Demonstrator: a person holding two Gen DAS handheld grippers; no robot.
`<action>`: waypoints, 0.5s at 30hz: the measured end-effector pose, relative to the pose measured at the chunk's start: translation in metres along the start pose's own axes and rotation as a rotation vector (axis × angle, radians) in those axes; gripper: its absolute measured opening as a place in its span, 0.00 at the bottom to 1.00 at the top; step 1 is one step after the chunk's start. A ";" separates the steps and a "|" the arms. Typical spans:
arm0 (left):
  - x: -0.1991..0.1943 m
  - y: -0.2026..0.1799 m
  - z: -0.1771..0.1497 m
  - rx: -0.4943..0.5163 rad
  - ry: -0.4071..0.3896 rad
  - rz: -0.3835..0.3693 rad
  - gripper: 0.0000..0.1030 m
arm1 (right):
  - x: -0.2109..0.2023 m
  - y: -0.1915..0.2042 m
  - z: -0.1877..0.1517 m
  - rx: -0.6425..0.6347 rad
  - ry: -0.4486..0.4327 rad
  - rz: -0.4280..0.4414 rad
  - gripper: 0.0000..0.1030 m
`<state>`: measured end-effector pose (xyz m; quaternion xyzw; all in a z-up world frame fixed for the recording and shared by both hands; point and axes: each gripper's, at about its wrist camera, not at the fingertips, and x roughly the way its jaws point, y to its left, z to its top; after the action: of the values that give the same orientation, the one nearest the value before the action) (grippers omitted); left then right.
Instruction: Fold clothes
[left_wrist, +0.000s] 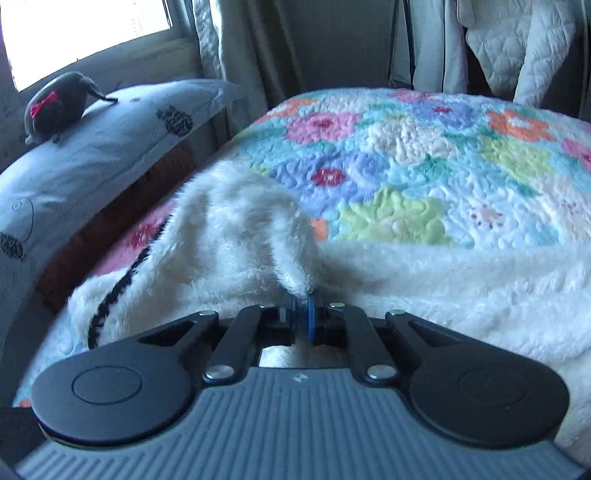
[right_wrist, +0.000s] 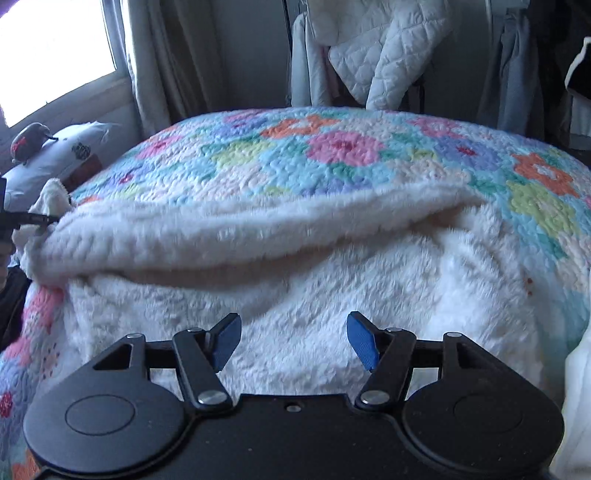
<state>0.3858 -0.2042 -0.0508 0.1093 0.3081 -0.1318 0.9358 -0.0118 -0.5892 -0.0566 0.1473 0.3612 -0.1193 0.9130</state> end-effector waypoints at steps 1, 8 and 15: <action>-0.004 0.003 0.008 -0.050 -0.042 -0.001 0.05 | 0.001 -0.002 -0.006 0.021 0.014 0.003 0.67; -0.026 0.015 0.048 -0.191 -0.267 0.150 0.25 | -0.013 -0.023 -0.052 0.197 0.083 0.039 0.67; -0.054 0.021 0.016 -0.195 -0.138 0.065 0.80 | -0.020 -0.036 -0.083 0.363 0.114 0.057 0.71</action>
<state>0.3596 -0.1790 -0.0026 0.0184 0.2505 -0.0783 0.9648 -0.0897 -0.5911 -0.1068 0.3261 0.3805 -0.1482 0.8526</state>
